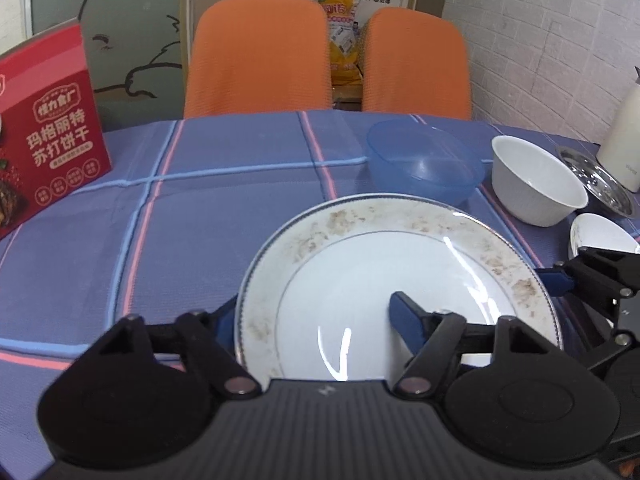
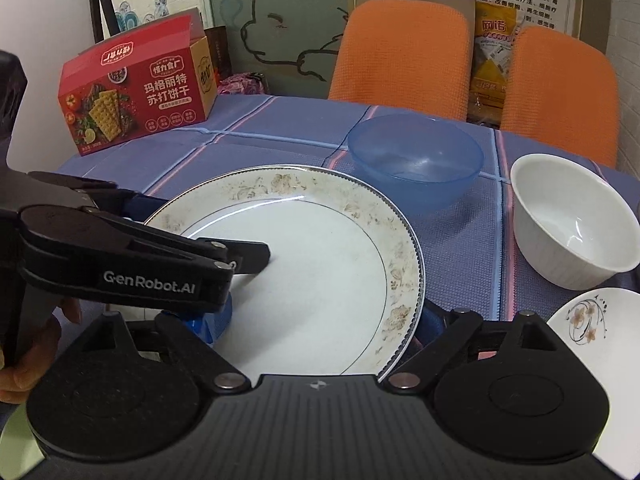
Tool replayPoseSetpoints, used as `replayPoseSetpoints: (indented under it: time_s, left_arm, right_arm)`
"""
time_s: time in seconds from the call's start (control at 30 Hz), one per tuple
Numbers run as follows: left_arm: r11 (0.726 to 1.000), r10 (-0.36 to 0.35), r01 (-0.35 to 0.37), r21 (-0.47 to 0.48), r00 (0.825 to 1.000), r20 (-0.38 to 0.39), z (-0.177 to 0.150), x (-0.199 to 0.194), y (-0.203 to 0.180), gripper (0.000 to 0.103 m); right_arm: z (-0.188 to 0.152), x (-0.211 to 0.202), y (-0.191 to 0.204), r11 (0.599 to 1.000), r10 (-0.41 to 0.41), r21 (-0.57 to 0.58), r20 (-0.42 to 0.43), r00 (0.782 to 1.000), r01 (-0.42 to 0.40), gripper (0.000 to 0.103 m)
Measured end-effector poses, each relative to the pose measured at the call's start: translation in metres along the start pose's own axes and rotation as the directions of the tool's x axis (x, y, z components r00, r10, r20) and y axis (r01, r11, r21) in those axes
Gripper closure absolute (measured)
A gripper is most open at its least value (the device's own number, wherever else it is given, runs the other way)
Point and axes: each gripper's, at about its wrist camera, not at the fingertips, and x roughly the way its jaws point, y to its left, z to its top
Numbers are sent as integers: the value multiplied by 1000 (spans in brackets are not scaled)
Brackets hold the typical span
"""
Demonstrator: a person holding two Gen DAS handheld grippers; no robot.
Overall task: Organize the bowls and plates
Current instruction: 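Lift the gold-rimmed plate with the left tool and lower it onto the green plate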
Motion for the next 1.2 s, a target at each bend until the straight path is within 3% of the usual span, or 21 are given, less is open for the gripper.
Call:
replayPoseSetpoints:
  time_s: [0.13,0.47,0.8,0.97,1.03,1.2]
  left_arm:
    - [999,-27,26,-20,999,-43,12,-1,0,35]
    - [1000,-10,10,-2,1000,6,26,-30,-16,36]
    - [999,27,-28,-18,999,-43,14,-6,-3,36]
    - [999,-17,15,-43,999,-44,9,4,7,29]
    - [999,-31,31,-21,999,-20,6,-2,7,15]
    - [999,-28,28,27,1000,9,-7,-14,9,15]
  right_arm:
    - [-1,-9,-6,998,21,63,0,1000,-21,24]
    - [10,-34,-2,990,-20,142,78,997,9,22]
    - [6,0,1,992,-2,129,-14,1000,3,22]
    - [6,3,-1,995,20,102,-9,1000,-19,22]
    - [5,2,-3,995,32,91,-9,999,-31,22]
    - [-7,-7,3,999,-12,35,-14,1000,13,22]
